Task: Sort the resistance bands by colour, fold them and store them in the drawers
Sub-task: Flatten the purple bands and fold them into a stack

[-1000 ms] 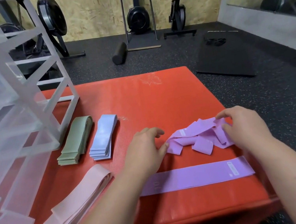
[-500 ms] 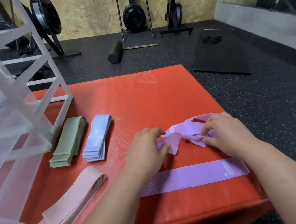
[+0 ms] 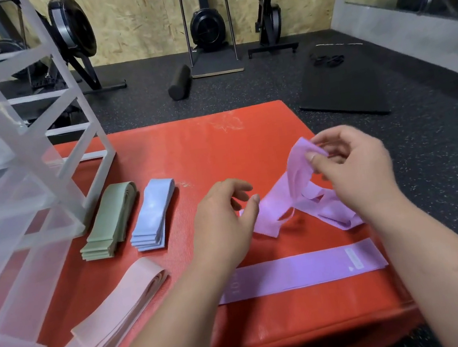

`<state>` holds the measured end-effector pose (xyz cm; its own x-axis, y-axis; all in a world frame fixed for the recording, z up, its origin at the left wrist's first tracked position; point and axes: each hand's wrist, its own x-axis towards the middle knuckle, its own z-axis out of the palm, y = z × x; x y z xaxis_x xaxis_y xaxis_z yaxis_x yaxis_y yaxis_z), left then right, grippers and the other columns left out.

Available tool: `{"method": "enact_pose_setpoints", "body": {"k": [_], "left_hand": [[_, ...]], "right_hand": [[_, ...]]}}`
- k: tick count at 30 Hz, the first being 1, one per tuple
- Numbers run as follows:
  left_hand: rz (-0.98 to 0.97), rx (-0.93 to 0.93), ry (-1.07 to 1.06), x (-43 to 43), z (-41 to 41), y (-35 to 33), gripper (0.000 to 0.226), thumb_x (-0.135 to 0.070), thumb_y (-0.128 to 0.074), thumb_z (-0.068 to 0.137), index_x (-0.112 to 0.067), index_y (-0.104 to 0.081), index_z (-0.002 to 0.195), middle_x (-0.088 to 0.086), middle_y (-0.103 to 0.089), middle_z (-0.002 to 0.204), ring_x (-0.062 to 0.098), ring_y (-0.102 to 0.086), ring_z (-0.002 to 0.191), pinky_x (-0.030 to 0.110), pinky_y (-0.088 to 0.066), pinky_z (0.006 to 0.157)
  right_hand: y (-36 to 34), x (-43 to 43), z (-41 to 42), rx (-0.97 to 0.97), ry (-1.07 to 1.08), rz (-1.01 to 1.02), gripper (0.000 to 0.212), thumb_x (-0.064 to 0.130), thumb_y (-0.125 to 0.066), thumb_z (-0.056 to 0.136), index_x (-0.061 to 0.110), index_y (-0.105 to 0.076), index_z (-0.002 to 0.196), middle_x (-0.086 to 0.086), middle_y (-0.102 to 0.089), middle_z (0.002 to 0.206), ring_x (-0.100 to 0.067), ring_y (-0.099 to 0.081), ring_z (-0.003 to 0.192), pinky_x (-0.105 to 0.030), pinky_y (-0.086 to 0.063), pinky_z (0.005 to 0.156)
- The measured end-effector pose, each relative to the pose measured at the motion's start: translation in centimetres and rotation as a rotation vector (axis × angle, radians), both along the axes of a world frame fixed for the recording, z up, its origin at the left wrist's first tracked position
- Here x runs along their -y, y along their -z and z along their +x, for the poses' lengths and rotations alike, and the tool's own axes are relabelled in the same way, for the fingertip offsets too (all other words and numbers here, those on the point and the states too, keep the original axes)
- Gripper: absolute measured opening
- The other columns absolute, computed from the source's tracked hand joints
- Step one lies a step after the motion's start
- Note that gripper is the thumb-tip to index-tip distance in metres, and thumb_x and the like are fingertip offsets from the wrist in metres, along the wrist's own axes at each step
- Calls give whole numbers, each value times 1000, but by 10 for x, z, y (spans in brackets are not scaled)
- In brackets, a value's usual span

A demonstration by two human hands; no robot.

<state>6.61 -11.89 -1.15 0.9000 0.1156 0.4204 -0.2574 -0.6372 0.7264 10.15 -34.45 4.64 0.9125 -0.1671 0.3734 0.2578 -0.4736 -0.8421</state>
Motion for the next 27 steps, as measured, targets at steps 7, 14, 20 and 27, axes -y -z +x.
{"method": "enact_pose_setpoints", "body": {"k": [7, 14, 20, 27], "left_hand": [[-613, -377, 248, 7, -5, -18, 27, -39, -66, 104, -17, -79, 110, -1, -82, 102, 15, -79, 97, 31, -63, 81], [-747, -503, 112, -17, -2, -13, 21, -30, -77, 98, -11, -76, 106, 2, -82, 95, 15, -79, 90, 35, -60, 83], [-634, -435, 106, -34, -3, -15, 14, -19, -64, 106, -15, -77, 106, -10, -77, 85, 5, -71, 79, 36, -56, 81], [-548, -370, 217, -46, -9, -22, 22, -20, -55, 111, -12, -75, 110, -6, -75, 92, 8, -67, 87, 31, -56, 79]], "right_hand": [[19, -31, -7, -134, -436, -131, 36, 0, -82, 80, 27, -74, 103, 12, -78, 96, -5, -73, 85, -26, -57, 80], [22, -43, -12, -254, -661, -145, 47, -16, -58, 87, 20, -72, 114, 9, -78, 111, -6, -72, 109, -32, -58, 96], [28, -47, 1, -143, -408, -219, 36, 7, -69, 94, 35, -72, 116, 23, -74, 111, 1, -69, 102, -36, -57, 95], [27, -66, -1, -157, -553, -140, 39, 20, -74, 95, 35, -67, 131, 21, -72, 121, -1, -65, 119, -44, -53, 104]]}}
